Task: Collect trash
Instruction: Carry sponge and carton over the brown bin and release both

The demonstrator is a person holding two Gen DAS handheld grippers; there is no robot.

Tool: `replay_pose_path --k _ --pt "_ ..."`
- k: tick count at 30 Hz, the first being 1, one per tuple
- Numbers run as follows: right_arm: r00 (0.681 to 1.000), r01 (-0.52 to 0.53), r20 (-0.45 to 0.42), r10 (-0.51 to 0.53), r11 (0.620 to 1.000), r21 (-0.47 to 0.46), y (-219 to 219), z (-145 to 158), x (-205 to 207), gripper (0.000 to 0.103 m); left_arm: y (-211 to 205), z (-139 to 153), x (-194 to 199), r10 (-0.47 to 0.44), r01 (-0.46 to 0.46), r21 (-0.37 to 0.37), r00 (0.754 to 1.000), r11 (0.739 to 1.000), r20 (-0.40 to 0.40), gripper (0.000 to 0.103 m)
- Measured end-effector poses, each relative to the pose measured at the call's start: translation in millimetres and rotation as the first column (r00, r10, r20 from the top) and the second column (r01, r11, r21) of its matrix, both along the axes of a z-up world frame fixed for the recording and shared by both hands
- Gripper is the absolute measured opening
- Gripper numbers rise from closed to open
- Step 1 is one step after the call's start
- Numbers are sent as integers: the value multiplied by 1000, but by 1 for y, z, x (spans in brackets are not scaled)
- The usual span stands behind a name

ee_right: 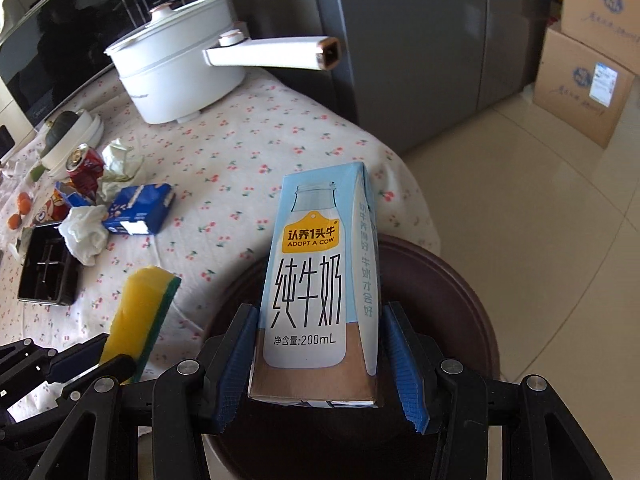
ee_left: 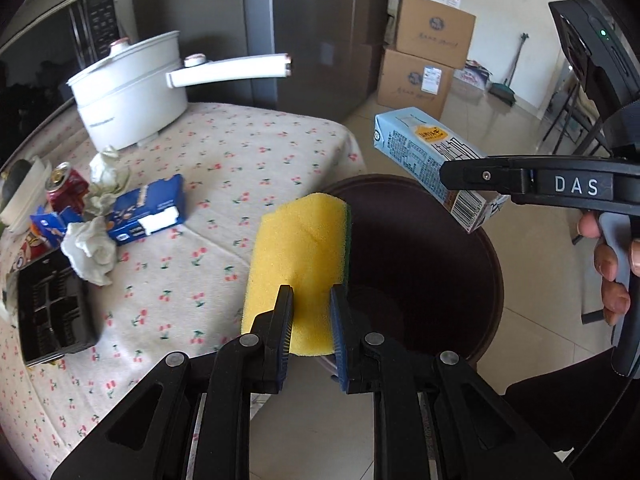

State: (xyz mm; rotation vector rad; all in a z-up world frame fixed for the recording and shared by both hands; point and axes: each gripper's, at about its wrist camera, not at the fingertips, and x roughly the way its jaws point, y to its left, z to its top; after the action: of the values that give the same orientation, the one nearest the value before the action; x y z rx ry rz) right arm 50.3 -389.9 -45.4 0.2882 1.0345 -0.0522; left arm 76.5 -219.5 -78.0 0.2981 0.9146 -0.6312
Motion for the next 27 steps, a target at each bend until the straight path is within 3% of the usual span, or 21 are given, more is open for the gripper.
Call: replay_pose_path --k 6,7,8,10,13,23,27 --pt "999 39 -32 -39 999 -1 -27 -11 -12 55 -20 -13 -4 -98 97 -36 995 995 -28 23" --pt "998 42 -37 -42 999 -4 -29 -13 -13 55 -20 -14 -3 -91 90 -30 996 995 -25 31" --pt "998 45 -42 -45 999 -6 -31 -15 -15 55 -19 -14 -2 -81 80 -28 996 996 -25 47" --pt "998 46 -51 -47 999 -8 -35 -18 -16 55 -13 -14 1 -50 50 -32 998 998 -23 67" --pt "997 43 -62 -44 999 -10 -36 -22 -17 55 -2 -13 8 8 -8 -13 1000 1000 -26 81" --pt "996 0 -90 -2 1000 -23 -23 -30 -16 56 40 -12 17 126 -125 20 991 992 -47 97" --pt "996 -9 -89 7 1000 -22 -14 -29 -13 61 54 -6 16 152 -151 22 988 988 -34 99"
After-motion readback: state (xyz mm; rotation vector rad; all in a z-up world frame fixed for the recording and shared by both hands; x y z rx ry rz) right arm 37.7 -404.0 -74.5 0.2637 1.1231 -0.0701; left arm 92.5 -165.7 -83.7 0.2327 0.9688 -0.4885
